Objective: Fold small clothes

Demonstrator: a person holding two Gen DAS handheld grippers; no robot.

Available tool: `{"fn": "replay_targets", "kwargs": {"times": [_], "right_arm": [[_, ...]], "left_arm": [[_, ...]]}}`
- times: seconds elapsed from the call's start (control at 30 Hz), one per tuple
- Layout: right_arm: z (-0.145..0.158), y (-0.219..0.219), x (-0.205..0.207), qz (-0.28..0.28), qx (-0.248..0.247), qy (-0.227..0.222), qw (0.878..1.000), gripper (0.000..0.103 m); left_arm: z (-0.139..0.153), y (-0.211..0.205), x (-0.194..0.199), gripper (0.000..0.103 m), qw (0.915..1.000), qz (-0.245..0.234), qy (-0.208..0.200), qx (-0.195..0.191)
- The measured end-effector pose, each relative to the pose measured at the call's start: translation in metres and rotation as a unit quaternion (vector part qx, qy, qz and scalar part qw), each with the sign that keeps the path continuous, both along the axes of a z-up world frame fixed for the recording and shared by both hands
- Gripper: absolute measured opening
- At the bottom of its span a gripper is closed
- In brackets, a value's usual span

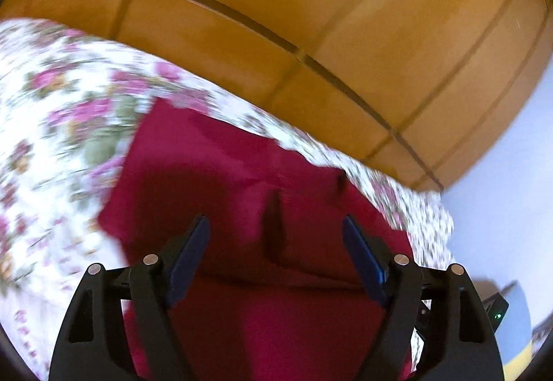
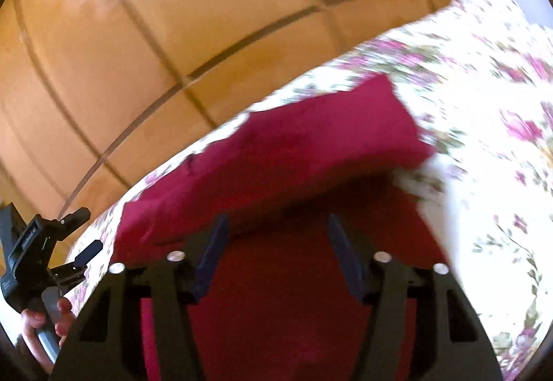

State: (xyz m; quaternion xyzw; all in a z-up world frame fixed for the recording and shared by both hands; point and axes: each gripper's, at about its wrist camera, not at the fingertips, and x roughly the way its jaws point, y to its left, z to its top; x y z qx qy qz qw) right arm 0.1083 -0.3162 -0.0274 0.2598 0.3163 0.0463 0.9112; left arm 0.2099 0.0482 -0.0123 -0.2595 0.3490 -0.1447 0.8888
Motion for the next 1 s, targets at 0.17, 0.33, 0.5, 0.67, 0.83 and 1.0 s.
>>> {"fn": "replay_targets", "kwargs": {"times": [0.17, 0.33, 0.5, 0.67, 0.83, 1.0], "right_arm": [[-0.015, -0.025, -0.009, -0.030, -0.010, 0.011, 0.999, 0.038], [-0.039, -0.044, -0.020, -0.036, 0.004, 0.009, 0.999, 0.012], [-0.031, -0.052, -0.018, -0.033, 0.029, 0.012, 0.999, 0.014], [-0.019, -0.058, 0.017, -0.013, 0.043, 0.023, 0.999, 0.014], [-0.023, -0.053, 0.058, -0.001, -0.010, 0.054, 0.999, 0.014], [-0.018, -0.073, 0.055, -0.093, -0.019, 0.025, 0.995, 0.000]], "left_arm": [[-0.042, -0.043, 0.060, 0.066, 0.9931, -0.034, 0.111, 0.014], [-0.053, -0.064, 0.075, 0.009, 0.9906, -0.053, 0.121, 0.035], [-0.022, -0.046, 0.072, 0.008, 0.9963, -0.047, 0.068, -0.026], [-0.017, -0.015, 0.072, 0.008, 0.9983, -0.018, 0.052, -0.018], [-0.049, 0.006, 0.073, 0.008, 0.9962, 0.012, 0.085, -0.008], [-0.072, 0.004, 0.064, 0.008, 0.9973, 0.004, 0.067, 0.029]]}}
